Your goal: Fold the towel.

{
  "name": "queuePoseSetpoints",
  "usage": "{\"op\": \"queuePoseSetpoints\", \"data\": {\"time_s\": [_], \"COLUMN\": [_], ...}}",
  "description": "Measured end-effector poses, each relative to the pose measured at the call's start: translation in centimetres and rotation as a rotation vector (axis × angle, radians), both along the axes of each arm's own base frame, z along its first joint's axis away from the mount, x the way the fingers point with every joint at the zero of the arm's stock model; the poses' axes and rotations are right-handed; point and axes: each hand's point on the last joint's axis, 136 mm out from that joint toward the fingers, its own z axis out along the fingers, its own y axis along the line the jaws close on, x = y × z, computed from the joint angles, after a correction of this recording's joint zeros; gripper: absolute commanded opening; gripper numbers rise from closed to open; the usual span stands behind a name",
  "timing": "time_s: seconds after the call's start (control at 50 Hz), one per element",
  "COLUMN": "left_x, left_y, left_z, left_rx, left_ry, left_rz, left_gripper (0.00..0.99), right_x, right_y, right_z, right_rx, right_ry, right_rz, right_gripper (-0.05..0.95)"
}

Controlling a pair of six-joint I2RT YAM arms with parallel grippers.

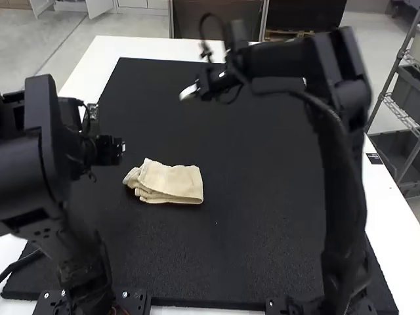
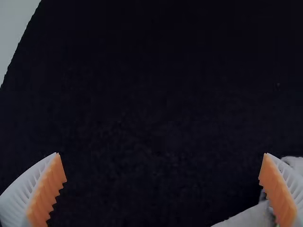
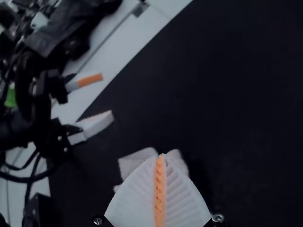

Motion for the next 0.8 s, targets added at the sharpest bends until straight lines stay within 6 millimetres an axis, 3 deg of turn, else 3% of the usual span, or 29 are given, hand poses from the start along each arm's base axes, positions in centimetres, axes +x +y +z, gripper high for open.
{"op": "queuePoseSetpoints", "data": {"time_s": [0.16,0.34,0.4,0.48,0.56,0.62,0.7,0.8], "left_x": [1.5,3.0,3.2,3.3,3.4,3.4,3.4,3.2], "left_y": [-2.4,-4.0,-4.2,-4.6,-4.6,-4.5,-4.1,-3.7], "left_z": [1.7,4.8,6.0,7.1,7.7,8.1,9.1,11.5], "left_rx": [0.009,0.020,0.033,0.044,0.053,0.061,0.077,0.108], "left_ry": [-0.049,-0.140,-0.178,-0.210,-0.229,-0.240,-0.270,-0.348], "left_rz": [-0.058,-0.079,-0.075,-0.074,-0.064,-0.051,-0.031,-0.003], "left_gripper": [0.961,0.961,0.961,0.961,0.961,0.961,0.961,0.961], "right_x": [2.9,3.6,3.3,2.6,1.9,1.4,0.7,-0.3], "right_y": [-5.2,-9.9,-11.3,-12.8,-14.0,-14.8,-16.1,-18.1], "right_z": [1.8,3.3,3.8,4.4,4.9,4.9,5.0,5.7], "right_rx": [-0.003,-0.007,-0.004,-0.002,0.002,0.000,0.006,0.022], "right_ry": [-0.073,-0.174,-0.217,-0.269,-0.312,-0.334,-0.365,-0.428], "right_rz": [-0.142,-0.273,-0.315,-0.368,-0.412,-0.441,-0.486,-0.556], "right_gripper": [-0.01,0.01,0.12,0.16,0.39,0.46,0.65,0.80]}}
